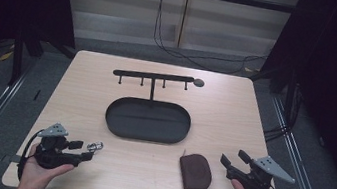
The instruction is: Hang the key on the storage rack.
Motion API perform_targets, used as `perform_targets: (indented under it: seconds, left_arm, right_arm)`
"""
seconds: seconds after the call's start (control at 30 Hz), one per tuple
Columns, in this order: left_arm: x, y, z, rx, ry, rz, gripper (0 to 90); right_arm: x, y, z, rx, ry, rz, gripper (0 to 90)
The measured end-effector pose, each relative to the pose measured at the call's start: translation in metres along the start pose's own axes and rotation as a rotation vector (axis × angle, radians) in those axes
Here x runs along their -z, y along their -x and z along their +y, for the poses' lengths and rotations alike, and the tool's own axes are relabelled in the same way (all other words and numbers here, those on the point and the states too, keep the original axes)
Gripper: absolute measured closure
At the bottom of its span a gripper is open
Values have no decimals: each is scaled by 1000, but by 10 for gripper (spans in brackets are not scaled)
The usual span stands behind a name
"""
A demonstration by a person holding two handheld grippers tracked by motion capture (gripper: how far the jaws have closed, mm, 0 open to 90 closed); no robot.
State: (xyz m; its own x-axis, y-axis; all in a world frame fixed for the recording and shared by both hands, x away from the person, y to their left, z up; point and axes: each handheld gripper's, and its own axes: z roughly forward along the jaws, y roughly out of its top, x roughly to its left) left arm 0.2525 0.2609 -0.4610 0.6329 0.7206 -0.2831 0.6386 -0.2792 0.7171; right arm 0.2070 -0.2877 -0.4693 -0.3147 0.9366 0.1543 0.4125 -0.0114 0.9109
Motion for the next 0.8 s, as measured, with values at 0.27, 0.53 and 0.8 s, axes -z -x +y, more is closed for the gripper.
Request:
perform_targets:
  seconds: [0.27,0.53,0.8]
  left_arm:
    - [0,2,0,-29,-20,0,459]
    - [2,6,6,-44,-54,29,482]
    - [5,2,20,-13,-81,15,444]
  right_arm:
    - [-1,-4,0,-5,-50,-9,266]
    - [1,-5,0,-9,-94,6,250]
    - [2,-5,0,-39,-120,32,237]
